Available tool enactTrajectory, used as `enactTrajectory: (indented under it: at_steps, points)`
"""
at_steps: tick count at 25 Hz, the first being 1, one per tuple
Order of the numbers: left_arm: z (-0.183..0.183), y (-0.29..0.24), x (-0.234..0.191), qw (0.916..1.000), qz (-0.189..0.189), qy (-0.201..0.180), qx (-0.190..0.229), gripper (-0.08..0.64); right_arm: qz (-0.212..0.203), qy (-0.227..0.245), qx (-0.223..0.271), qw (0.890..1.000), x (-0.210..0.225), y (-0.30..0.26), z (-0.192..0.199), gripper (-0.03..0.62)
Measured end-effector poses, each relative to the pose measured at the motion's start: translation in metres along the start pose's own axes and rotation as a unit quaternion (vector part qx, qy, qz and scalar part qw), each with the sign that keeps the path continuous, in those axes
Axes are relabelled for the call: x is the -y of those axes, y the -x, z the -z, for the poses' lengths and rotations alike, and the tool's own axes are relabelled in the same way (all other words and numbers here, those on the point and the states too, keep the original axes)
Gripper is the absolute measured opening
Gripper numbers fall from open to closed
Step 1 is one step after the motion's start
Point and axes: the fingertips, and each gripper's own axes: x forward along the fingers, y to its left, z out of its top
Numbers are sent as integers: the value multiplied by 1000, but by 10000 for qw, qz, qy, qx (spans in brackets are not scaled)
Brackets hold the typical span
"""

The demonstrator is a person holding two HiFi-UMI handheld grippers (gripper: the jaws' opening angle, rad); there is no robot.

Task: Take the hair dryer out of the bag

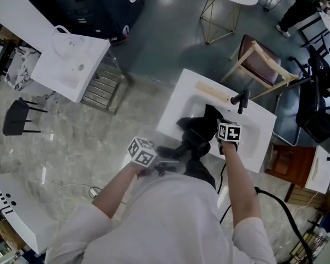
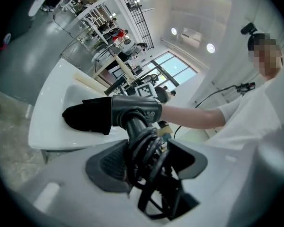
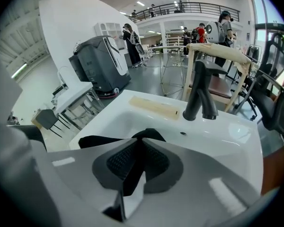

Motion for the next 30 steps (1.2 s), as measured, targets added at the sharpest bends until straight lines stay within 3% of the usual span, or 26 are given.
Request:
enactTrajectory:
  at_steps: [3,16,30]
  points:
    - [-3,7,-5,9999,-132,-47,70,258,6,-65,85,9999,-4,6,-1,64]
    - [-25,0,-10,9990,-220,-137,370,259,145,-208,807,9964,7,71,-1,67]
    - [-54,-57,12,9953,-543,-35,804,259,-279,-148,1353,9903,39,140,9,66]
